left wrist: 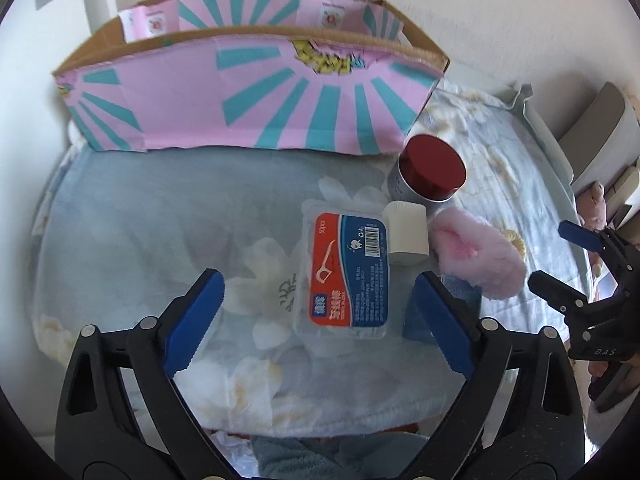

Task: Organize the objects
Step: 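Grasp the floss pick box with the left tool while the right tool grasps the hair tie, then carry the floss box and hair tie over the cardboard box with both tools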

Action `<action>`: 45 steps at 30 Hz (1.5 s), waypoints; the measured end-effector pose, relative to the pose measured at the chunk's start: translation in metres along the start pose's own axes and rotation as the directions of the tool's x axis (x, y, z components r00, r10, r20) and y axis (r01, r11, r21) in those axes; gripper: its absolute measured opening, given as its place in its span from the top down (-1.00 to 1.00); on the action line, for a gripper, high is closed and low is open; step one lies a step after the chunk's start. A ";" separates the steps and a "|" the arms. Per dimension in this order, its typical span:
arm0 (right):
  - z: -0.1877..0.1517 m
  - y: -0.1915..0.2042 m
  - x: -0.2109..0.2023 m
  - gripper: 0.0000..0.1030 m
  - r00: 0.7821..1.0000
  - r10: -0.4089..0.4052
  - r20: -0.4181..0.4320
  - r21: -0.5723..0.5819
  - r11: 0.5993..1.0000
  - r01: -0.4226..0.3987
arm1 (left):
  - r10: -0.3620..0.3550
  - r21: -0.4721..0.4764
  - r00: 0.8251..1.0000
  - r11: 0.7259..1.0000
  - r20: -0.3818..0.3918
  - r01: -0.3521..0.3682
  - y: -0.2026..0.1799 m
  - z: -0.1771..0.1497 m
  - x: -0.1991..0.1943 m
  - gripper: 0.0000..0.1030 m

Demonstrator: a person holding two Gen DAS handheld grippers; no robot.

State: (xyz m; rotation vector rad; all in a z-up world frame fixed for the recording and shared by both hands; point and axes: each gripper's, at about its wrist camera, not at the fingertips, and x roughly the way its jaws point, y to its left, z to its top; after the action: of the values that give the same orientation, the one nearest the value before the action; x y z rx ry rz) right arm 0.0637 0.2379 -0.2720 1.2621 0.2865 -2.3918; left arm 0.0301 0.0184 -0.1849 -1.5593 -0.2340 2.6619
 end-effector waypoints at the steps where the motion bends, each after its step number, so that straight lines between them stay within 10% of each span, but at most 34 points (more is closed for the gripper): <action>1: 0.000 0.000 0.003 -0.75 1.000 0.004 -0.002 0.000 1.000 -0.004 | 0.003 0.008 1.000 1.000 -0.006 -0.003 -0.002 0.001 0.004 -0.83; 15: -0.002 0.006 0.035 -0.23 0.998 0.033 -0.044 -0.031 0.999 -0.035 | 0.005 0.076 0.999 0.997 -0.043 -0.002 -0.021 0.005 0.030 -0.01; 26: 0.001 0.001 0.034 0.36 0.998 0.049 -0.050 0.026 0.999 -0.048 | -0.019 0.065 0.999 0.998 -0.045 0.022 -0.014 0.007 0.022 0.00; 45: 0.068 -0.003 -0.029 0.39 0.999 0.029 0.026 0.128 0.991 -0.032 | -0.081 0.040 0.996 0.996 0.037 0.080 0.003 0.076 -0.059 0.00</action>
State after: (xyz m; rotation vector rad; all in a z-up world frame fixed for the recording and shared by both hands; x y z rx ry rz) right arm 0.0269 0.2233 -0.2092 1.2829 0.1067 -2.4307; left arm -0.0071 0.0002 -0.0979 -1.4573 -0.2407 2.6208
